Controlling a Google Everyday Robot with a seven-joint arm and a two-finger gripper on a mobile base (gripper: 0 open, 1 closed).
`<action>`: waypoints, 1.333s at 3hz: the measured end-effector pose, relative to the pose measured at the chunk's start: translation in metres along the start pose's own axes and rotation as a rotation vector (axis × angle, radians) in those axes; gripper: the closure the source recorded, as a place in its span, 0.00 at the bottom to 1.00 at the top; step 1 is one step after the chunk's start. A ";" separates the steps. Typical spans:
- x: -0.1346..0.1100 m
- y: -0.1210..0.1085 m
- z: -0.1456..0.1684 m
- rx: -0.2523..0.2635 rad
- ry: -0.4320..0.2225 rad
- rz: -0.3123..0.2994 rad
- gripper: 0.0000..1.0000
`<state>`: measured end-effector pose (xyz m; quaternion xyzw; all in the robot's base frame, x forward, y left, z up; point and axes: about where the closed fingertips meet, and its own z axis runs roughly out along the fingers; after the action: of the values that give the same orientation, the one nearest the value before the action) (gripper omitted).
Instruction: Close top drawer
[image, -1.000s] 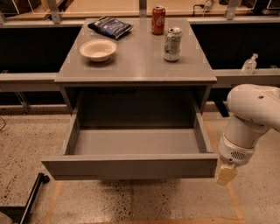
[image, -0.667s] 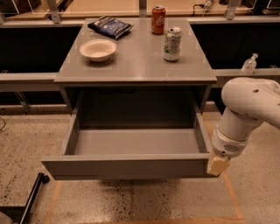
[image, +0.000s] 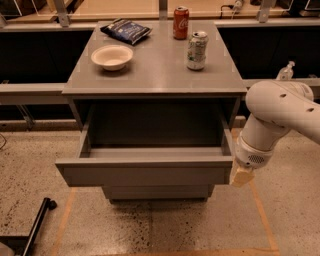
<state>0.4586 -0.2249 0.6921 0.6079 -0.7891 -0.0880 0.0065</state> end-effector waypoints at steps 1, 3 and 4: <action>0.003 -0.001 0.002 0.010 0.003 0.022 1.00; -0.015 -0.057 0.019 0.104 -0.067 -0.001 1.00; -0.026 -0.084 0.018 0.136 -0.124 -0.007 1.00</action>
Offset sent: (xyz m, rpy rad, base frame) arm 0.0977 0.0067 -0.0376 0.0574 -0.2380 -0.0371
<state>0.5432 -0.2185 0.6644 0.6031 -0.7900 -0.0717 -0.0842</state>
